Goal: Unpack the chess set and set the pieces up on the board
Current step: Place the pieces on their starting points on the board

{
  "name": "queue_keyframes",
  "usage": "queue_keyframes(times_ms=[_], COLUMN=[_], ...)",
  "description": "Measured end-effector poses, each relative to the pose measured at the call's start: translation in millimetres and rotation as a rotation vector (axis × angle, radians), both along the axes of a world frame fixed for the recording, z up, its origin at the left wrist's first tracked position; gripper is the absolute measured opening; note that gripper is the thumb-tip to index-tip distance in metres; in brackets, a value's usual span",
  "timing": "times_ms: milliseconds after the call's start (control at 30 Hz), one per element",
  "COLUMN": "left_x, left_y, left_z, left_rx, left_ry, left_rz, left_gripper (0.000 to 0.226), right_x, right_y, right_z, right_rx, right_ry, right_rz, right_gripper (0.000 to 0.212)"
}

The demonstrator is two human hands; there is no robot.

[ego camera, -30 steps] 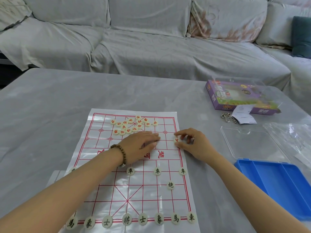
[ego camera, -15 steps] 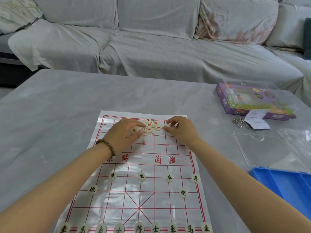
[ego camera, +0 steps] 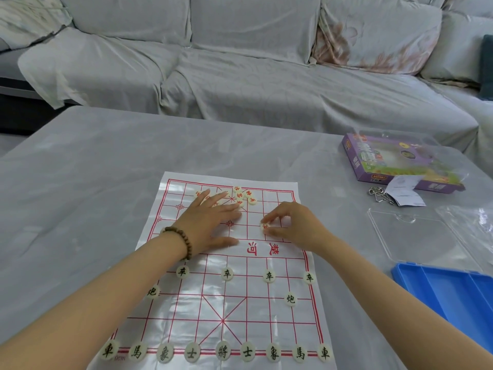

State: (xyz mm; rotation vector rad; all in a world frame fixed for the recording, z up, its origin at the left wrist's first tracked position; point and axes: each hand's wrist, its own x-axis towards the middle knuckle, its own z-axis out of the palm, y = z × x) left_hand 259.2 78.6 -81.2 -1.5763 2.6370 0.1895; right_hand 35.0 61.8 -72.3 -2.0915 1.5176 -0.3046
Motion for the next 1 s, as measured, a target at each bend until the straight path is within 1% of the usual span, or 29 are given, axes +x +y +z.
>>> queue_keyframes(times_ms=[167, 367, 467, 567, 600, 667, 700, 900, 933, 1000], left_x=[1.1, 2.4, 5.0, 14.6, 17.4, 20.2, 20.4, 31.2, 32.2, 34.3], left_y=[-0.5, -0.5, 0.4, -2.8, -3.6, -3.2, -2.5, 2.7, 3.9, 5.9], left_z=[-3.3, -4.8, -3.6, -1.8, -0.4, 3.4, 4.8, -1.0, -1.0, -0.6], left_rx=[0.001, -0.014, -0.030, -0.057, -0.055, -0.032, -0.025, -0.027, -0.031, -0.028], left_ry=[0.014, 0.043, 0.090, 0.167, 0.177, 0.177, 0.170, 0.225, 0.231, 0.244], left_rz=[0.000, -0.011, -0.012, 0.019, 0.039, 0.066, 0.070, 0.081, 0.087, 0.110], left_gripper=[0.064, 0.068, 0.078, 0.101, 0.098, 0.085, 0.082, 0.085, 0.082, 0.064], right_x=[1.4, 2.6, 2.7, 10.9, 15.6, 26.3, 31.0, 38.6, 37.5, 36.8], right_y=[-1.3, -0.5, -1.9, -12.6, -17.9, -27.8, -31.9, -34.5, -32.2, -26.5], right_z=[-0.8, -1.8, 0.9, 0.9, -0.3, -2.5, -3.4, -5.5, -4.6, -1.6], right_rx=[-0.003, -0.014, -0.010, -0.064, -0.068, -0.060, -0.054, -0.085, -0.087, -0.075], right_ry=[0.026, 0.010, -0.089, -0.136, -0.148, -0.164, -0.164, -0.082, -0.066, -0.045], right_rz=[-0.006, -0.008, -0.018, -0.064, -0.087, -0.142, -0.161, -0.143, -0.126, -0.078], right_gripper=[0.018, 0.017, 0.017, 0.018, 0.020, 0.023, 0.025, 0.017, 0.017, 0.016])
